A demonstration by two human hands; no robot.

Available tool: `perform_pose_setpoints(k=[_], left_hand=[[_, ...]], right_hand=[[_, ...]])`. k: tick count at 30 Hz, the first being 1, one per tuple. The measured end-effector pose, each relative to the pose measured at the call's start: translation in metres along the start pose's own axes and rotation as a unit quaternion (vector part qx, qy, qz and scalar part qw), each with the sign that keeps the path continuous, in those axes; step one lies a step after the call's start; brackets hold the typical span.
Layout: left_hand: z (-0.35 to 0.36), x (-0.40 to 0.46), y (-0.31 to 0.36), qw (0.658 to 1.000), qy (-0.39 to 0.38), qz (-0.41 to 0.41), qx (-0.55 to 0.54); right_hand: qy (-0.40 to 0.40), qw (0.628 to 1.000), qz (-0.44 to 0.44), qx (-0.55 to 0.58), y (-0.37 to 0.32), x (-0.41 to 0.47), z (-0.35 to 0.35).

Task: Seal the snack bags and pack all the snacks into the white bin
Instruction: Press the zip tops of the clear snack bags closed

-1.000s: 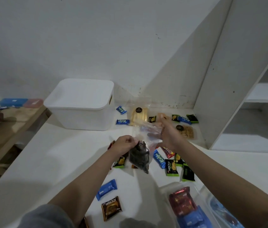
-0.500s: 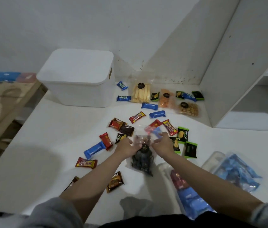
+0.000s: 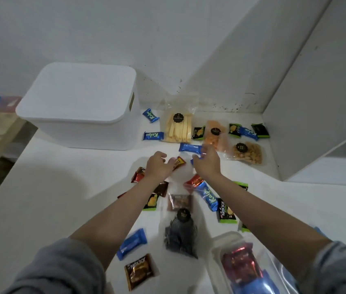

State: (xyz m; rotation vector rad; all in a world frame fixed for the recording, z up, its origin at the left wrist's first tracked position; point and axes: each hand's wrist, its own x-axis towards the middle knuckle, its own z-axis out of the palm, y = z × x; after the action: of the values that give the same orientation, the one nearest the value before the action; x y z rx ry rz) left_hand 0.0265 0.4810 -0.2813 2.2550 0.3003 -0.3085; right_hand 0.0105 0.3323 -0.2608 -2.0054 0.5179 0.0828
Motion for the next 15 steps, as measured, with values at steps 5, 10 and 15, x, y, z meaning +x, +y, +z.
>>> perform_pose_setpoints(k=[5, 10, 15], left_hand=[[0.004, 0.069, 0.025, 0.999, 0.005, 0.040, 0.014], [0.015, 0.118, 0.036, 0.999, 0.013, 0.035, 0.009], [0.022, 0.127, 0.039, 0.999, -0.020, 0.021, -0.021]], right_hand=[[0.002, 1.000, 0.001, 0.022, -0.019, 0.058, 0.014], [-0.030, 0.999, 0.005, -0.015, -0.020, 0.102, 0.027], [-0.018, 0.999, -0.009, -0.048, -0.018, 0.116, 0.029]])
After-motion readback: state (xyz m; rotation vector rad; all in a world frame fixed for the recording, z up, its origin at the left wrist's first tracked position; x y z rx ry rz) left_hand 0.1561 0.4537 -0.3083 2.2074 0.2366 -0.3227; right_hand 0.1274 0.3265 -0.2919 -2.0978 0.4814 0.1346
